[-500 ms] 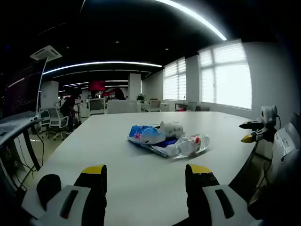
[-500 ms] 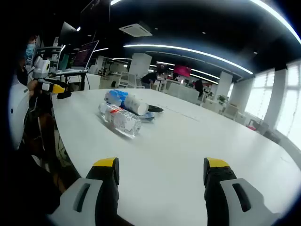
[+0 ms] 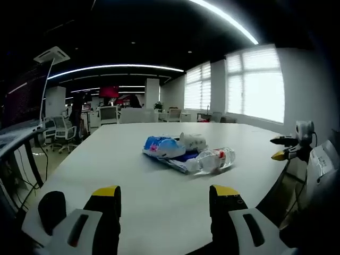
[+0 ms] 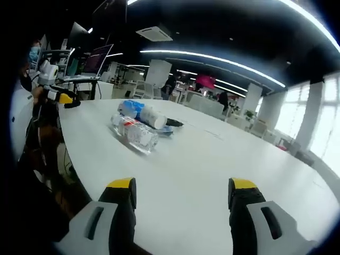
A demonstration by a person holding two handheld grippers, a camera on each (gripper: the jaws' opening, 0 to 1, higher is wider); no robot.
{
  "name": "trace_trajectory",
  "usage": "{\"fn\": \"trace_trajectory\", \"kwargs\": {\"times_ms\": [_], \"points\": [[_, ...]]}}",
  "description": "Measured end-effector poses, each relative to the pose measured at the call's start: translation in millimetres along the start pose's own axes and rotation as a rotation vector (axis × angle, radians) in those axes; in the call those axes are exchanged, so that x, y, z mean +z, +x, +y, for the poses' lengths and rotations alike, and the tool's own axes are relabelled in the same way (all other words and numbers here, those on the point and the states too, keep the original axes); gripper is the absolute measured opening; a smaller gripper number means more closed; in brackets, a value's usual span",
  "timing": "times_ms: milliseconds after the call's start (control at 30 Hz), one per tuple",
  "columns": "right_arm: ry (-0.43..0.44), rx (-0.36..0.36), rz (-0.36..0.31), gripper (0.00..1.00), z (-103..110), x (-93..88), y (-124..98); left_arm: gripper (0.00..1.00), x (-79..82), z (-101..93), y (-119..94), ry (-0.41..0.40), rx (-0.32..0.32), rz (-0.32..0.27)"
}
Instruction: Arrange the tabletop items into an orderly group along one side of the table until the central work area is clear of visible clutter.
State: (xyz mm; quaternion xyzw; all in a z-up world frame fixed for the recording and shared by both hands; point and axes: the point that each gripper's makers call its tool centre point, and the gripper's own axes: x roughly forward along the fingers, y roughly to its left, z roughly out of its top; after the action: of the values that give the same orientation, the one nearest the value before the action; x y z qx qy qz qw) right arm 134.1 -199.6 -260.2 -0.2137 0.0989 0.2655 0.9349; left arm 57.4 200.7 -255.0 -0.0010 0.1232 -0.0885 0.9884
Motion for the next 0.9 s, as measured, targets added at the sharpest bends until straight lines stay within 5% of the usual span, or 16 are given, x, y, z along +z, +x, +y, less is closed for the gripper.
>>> {"fn": "trace_trajectory", "kwargs": {"times_ms": [33,900], "points": [[-0.047,-0.02,0.001,0.66,-2,-0.3,-2,0.67,1.4,-2.8,1,-0.002,-0.013,-0.005],[-0.059,-0.01,0.016,0.65,2,-6.6,0,0.67,-6.9,-1.4,1,-0.022,-0.001,0.026]]}}
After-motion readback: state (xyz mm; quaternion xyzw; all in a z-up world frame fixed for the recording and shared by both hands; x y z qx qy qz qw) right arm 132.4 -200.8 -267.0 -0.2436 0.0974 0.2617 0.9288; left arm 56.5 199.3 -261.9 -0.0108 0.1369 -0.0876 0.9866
